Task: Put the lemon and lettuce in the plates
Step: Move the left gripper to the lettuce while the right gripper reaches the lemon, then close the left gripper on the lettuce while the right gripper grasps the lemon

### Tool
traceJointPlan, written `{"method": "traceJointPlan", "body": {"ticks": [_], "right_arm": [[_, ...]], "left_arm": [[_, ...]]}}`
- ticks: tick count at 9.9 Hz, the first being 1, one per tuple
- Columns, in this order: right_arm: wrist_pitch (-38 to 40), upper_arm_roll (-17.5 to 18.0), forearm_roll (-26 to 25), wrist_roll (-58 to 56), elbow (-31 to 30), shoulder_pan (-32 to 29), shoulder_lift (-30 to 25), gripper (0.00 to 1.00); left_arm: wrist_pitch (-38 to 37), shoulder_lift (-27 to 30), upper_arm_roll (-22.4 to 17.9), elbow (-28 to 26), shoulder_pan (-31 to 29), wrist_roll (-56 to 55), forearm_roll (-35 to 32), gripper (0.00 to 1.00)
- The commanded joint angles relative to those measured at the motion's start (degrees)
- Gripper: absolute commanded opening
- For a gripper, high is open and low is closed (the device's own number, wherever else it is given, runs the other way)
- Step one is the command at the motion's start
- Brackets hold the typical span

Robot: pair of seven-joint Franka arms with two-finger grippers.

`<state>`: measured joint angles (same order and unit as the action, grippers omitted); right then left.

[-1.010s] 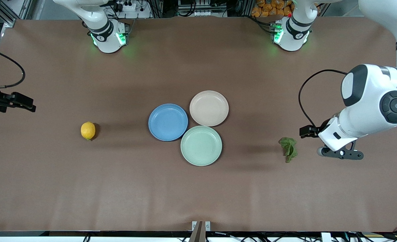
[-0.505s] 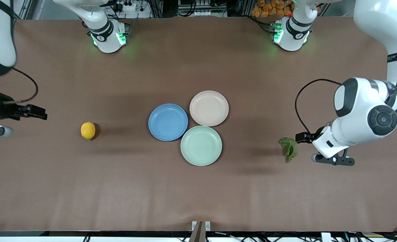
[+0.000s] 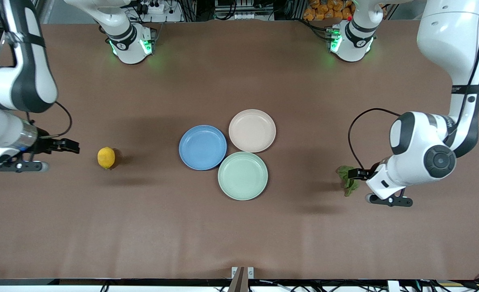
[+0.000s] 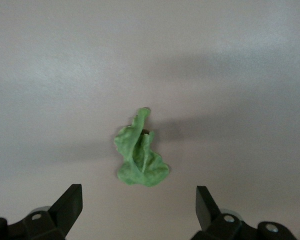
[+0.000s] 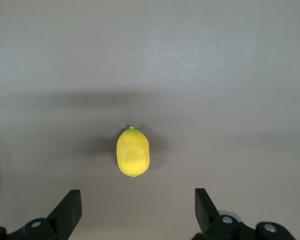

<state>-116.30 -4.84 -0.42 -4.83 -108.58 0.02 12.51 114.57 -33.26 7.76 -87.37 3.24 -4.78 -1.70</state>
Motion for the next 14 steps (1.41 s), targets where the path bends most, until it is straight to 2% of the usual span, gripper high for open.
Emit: {"method": "traceJointPlan", "body": {"ticks": [1, 3, 6, 12, 14], "right_arm": [[-5.51, 0.97, 0.51, -0.45, -5.67, -0.9, 0.48, 1.0], [-7.09, 1.32, 0.6, -0.45, -6.46, -0.9, 2.95, 1.0], [-11.38, 1.41, 0.6, -0.45, -8.47, -1.16, 5.58, 1.0], [-22.99, 2.91, 2.44, -0.45, -14.28, -0.99, 9.1, 1.0], [-24.59, 2.99, 2.44, -0.53, -14.46, -0.99, 10.07, 1.0]], "left_arm": [[0.39, -0.22, 0.15, -1.39, 1.86, -3.47, -3.73, 1.0], [2.57, -1.89, 0.15, -2.35, 2.74, -7.5, -5.42, 1.0], [6.18, -1.8, 0.15, -5.26, 2.04, -7.7, -5.42, 1.0], [10.49, -5.58, 0.06, -5.44, 1.25, -7.7, -5.77, 1.0], [10.49, -6.28, 0.06, -5.44, 1.25, -7.7, -8.58, 1.0]]}}
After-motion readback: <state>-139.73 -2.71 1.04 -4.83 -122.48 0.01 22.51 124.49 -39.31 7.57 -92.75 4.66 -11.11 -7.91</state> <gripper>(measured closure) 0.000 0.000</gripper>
